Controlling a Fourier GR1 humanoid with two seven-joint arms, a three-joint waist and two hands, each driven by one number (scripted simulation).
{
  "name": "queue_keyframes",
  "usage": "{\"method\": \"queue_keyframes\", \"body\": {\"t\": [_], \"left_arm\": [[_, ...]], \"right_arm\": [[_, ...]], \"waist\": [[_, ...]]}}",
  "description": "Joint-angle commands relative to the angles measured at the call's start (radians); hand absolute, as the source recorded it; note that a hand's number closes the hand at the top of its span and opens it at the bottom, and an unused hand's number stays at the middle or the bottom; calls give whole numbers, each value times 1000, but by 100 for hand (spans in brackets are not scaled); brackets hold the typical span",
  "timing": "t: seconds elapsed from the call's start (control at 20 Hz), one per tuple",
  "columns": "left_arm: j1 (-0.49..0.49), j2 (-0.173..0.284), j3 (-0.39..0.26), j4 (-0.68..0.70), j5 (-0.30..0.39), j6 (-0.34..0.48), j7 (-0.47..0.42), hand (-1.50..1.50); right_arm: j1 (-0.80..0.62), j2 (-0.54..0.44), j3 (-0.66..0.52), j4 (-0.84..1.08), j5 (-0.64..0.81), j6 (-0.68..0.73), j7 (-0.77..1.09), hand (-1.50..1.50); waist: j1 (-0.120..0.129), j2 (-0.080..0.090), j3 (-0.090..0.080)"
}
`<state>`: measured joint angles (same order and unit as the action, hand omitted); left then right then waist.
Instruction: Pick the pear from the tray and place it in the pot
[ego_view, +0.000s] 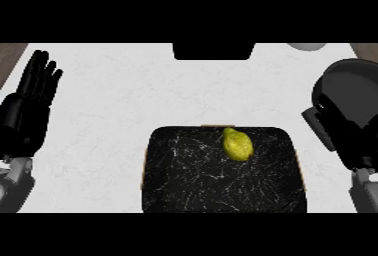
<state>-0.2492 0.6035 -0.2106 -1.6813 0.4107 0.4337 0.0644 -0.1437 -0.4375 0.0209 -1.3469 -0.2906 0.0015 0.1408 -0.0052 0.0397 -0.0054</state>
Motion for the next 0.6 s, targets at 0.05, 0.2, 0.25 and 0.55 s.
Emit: {"method": "queue_keyframes", "body": {"t": [0.05, 0.2, 0.25, 0.55], "left_arm": [[68, -56, -22, 18, -18, -4, -62, 0], [113, -107, -41, 30, -27, 29, -110, 0], [122, -129, -65, 22, -34, 39, -114, 0], [171, -268, -159, 104, -87, 36, -230, 0]], "right_arm": [[-10, 62, -120, 47, -120, 64, -210, 150], [-43, 143, -235, 28, -267, 138, -416, 150], [-74, 147, -288, 13, -332, 170, -451, 150], [2, 198, -237, 269, -143, 88, -593, -150]], "waist": [[5, -36, 7], [0, -35, 14], [-9, -39, 17], [4, -36, 7]]}}
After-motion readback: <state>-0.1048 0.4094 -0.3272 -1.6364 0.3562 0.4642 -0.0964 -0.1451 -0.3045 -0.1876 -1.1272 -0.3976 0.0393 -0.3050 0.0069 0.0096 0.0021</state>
